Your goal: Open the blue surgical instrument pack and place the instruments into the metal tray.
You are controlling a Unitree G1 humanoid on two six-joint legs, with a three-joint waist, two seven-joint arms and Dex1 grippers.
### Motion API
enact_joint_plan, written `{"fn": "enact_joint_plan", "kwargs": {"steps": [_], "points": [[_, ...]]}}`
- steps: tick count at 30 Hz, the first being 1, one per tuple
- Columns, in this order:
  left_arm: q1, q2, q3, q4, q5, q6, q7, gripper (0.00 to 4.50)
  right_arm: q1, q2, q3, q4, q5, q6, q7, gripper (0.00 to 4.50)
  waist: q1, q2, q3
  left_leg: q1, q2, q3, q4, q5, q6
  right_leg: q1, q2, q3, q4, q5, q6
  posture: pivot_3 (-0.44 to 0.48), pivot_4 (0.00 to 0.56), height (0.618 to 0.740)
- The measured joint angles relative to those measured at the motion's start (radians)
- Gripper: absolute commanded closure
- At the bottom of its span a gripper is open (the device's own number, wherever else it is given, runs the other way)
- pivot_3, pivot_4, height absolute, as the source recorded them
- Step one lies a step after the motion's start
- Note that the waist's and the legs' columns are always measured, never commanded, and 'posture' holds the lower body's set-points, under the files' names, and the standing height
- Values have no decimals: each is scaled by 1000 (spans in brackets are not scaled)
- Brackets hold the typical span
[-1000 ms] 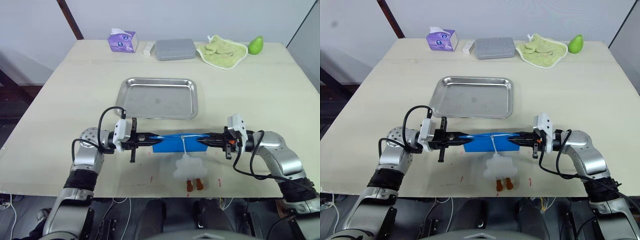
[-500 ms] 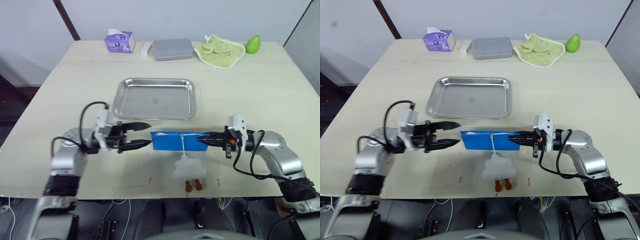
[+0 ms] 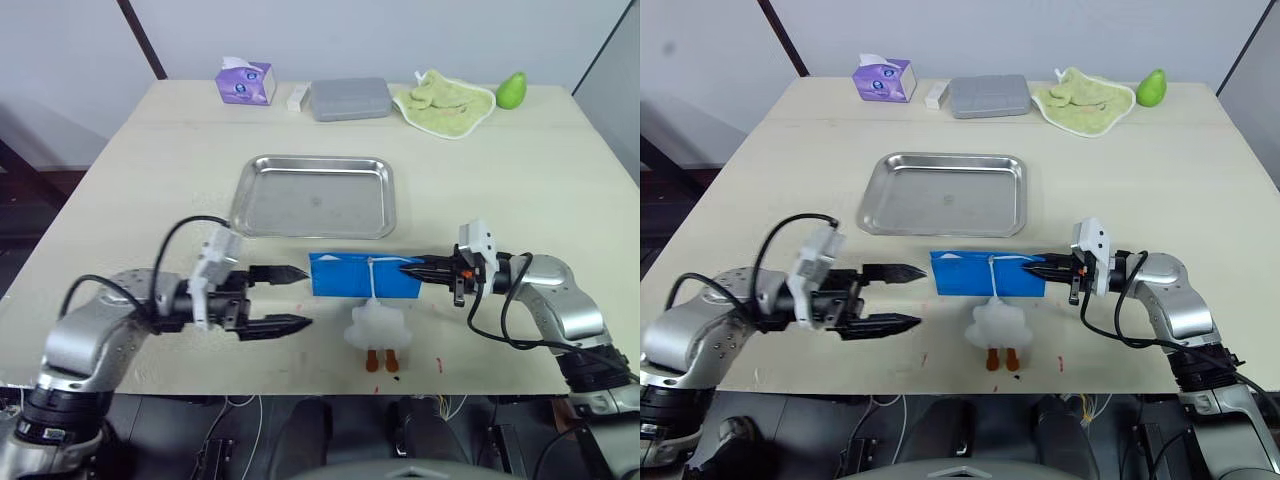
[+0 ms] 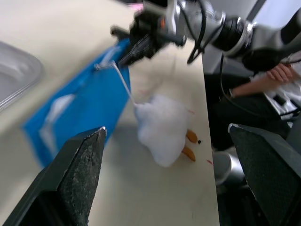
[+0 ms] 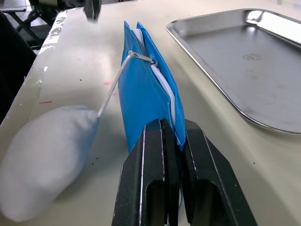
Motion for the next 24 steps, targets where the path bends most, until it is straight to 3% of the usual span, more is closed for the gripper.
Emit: {"fn": "enact_joint_plan", "kwargs": {"steps": [5, 13, 16, 22, 24], "points": [[-39, -59, -105, 3, 53, 18, 46, 50, -1, -2, 0, -1, -1, 1, 0, 4500, 0, 0, 0, 0, 0, 0, 0, 0, 0, 0, 0, 1, 0, 0, 0, 0, 150, 740], [-86, -156, -264, 106, 240, -66, 86, 50, -1, -9, 1, -19, -2, 20, -3, 4500, 2, 0, 0, 0, -1, 2, 0, 0, 0, 0, 0, 1, 0, 0, 0, 0, 150, 740], [-98, -172, -287, 134, 278, -91, 86, 797, -1, -14, 0, -20, -2, 21, -3, 4500, 3, 0, 0, 0, -1, 2, 0, 0, 0, 0, 0, 1, 0, 0, 0, 0, 150, 740], [-135, -242, -349, 174, 333, -132, 79, 3707, -1, -16, 1, -28, -1, 31, -5, 4500, 2, 0, 0, 0, -1, 2, 0, 0, 0, 0, 0, 1, 0, 0, 0, 0, 150, 740], [-135, -244, -349, 174, 333, -136, 70, 4435, 0, -16, 1, -28, -2, 34, -7, 4500, 2, 0, 0, 0, -1, 2, 0, 0, 0, 0, 0, 1, 0, 0, 0, 0, 150, 740]]}}
